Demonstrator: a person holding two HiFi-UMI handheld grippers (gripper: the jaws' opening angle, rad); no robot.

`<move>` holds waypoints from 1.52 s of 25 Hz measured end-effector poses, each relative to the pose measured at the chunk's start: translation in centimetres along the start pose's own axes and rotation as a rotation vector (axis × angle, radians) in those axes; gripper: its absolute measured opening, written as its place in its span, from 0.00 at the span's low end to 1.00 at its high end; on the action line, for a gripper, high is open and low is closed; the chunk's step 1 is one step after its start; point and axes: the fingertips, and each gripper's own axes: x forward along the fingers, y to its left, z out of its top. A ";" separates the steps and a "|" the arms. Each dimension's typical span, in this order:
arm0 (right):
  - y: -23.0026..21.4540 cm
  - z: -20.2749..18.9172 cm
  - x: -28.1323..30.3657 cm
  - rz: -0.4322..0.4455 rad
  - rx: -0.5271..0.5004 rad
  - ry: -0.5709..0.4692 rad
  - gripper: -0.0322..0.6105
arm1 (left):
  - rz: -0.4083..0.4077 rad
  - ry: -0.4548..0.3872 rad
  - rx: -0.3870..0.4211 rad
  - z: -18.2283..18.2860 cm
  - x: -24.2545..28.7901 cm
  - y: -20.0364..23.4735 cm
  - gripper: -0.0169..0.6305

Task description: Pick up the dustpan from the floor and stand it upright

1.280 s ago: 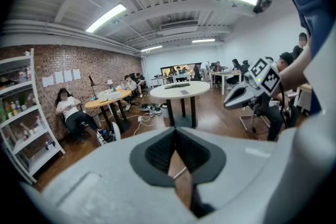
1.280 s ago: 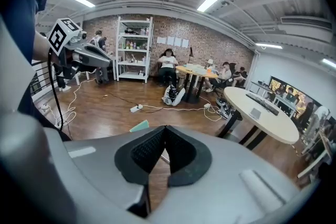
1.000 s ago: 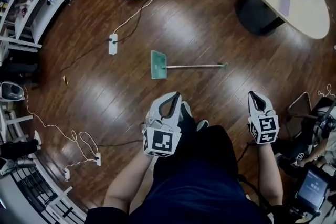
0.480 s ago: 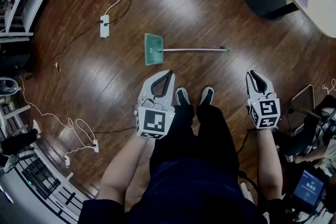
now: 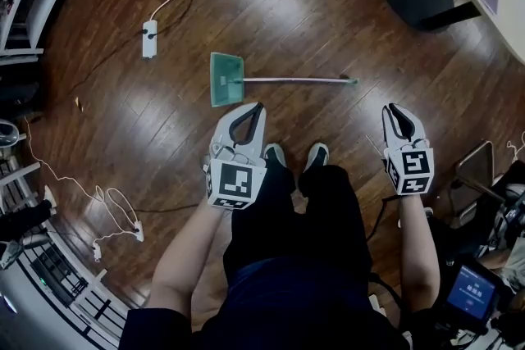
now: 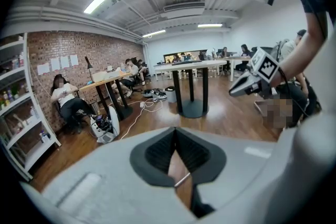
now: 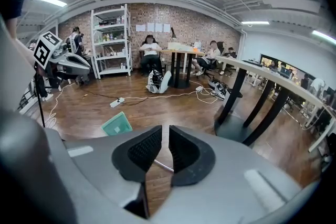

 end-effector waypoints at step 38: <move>-8.9 -25.1 30.5 0.007 0.022 0.086 0.17 | -0.271 0.084 0.353 -27.6 31.0 1.0 0.10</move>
